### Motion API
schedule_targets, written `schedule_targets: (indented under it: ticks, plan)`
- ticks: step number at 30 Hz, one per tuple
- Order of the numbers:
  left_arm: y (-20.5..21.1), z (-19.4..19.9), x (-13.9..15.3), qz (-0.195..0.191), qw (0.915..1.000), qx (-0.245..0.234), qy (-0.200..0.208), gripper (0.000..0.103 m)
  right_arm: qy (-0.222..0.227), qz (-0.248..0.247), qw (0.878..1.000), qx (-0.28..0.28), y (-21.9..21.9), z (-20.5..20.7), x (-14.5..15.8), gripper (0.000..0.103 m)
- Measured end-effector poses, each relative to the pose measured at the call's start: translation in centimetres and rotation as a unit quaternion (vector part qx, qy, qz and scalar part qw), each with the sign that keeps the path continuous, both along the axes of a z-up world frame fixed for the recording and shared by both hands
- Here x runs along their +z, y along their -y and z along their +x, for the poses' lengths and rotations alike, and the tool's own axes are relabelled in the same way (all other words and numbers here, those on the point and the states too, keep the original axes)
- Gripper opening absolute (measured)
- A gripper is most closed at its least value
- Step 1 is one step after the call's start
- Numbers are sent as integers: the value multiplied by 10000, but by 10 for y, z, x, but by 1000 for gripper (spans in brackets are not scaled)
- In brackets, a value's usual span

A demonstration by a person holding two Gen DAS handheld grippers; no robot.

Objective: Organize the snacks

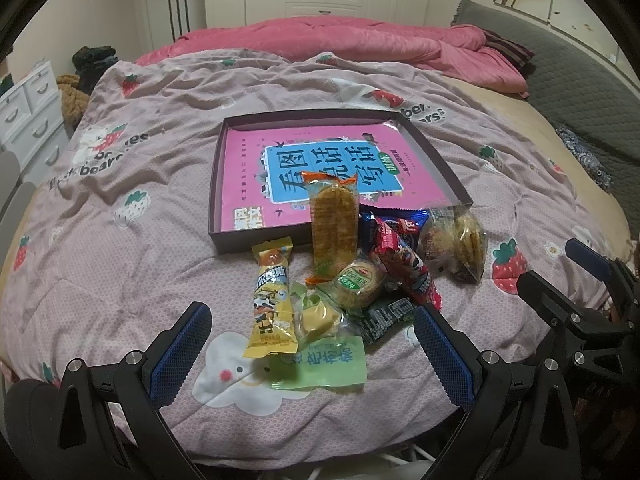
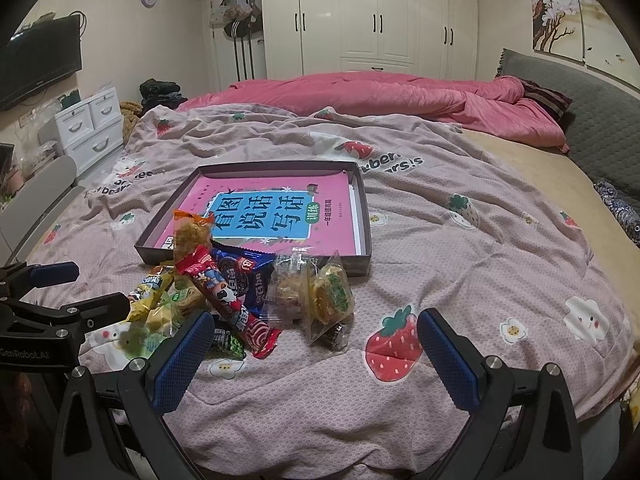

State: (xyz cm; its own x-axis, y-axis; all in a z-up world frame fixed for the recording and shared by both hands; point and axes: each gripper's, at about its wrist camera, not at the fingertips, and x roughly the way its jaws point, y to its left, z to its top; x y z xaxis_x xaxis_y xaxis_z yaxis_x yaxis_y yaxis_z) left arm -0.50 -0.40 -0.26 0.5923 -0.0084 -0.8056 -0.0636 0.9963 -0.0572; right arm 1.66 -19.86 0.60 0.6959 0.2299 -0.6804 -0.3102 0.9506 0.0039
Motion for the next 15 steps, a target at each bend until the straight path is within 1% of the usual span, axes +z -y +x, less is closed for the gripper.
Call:
schedule_targets:
  ticks: [15]
  plan:
    - [-12,0,-9,-96,9997,55,-203,101,-70,1,10000,-50,2,6,-5,102]
